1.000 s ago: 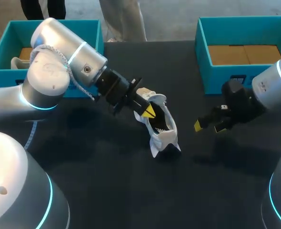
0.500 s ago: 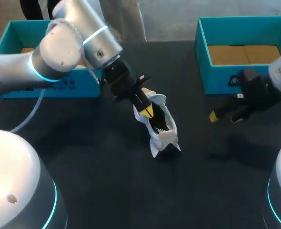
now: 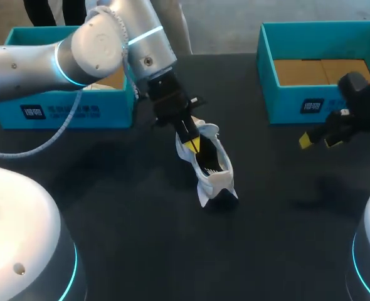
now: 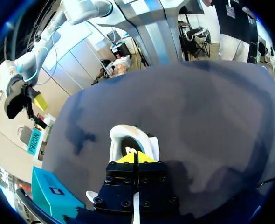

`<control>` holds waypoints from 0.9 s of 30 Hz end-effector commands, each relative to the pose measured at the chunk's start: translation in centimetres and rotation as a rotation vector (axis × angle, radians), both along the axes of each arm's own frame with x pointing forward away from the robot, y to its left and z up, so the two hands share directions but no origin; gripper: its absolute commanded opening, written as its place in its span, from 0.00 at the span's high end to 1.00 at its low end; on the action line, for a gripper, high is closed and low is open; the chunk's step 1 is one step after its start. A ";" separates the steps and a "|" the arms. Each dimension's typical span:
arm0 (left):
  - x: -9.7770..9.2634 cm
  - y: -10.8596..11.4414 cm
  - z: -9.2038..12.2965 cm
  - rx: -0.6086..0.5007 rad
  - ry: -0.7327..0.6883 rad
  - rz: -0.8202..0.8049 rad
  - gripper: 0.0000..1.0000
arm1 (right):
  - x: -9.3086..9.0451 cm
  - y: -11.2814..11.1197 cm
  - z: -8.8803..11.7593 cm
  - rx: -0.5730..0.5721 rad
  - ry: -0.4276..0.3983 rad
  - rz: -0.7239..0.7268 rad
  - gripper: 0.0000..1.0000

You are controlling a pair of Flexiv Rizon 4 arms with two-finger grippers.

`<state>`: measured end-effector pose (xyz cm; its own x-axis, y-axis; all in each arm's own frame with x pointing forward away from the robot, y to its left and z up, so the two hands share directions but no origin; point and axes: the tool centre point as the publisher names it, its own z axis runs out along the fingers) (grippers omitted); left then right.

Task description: Take the shoe out of the shoebox, open the shoe tongue, remove and reinsert the insole, then place the shoe into the shoebox

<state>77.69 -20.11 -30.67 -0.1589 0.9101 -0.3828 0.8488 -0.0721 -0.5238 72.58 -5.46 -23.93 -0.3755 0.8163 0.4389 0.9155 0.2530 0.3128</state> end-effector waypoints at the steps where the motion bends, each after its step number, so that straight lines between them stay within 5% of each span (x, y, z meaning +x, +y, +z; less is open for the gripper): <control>1: 0.5 -0.3 -0.1 0.039 -0.013 -0.024 1.00 | -0.8 -1.3 1.5 -0.018 -0.014 -0.017 0.00; 14: 1.6 -0.7 -0.3 0.123 -0.060 -0.040 0.93 | -1.3 -2.8 3.4 -0.037 -0.042 -0.024 0.00; 27: 0.7 -2.2 0.6 0.231 -0.100 -0.003 0.98 | -1.5 -3.1 3.6 -0.030 -0.042 -0.017 0.00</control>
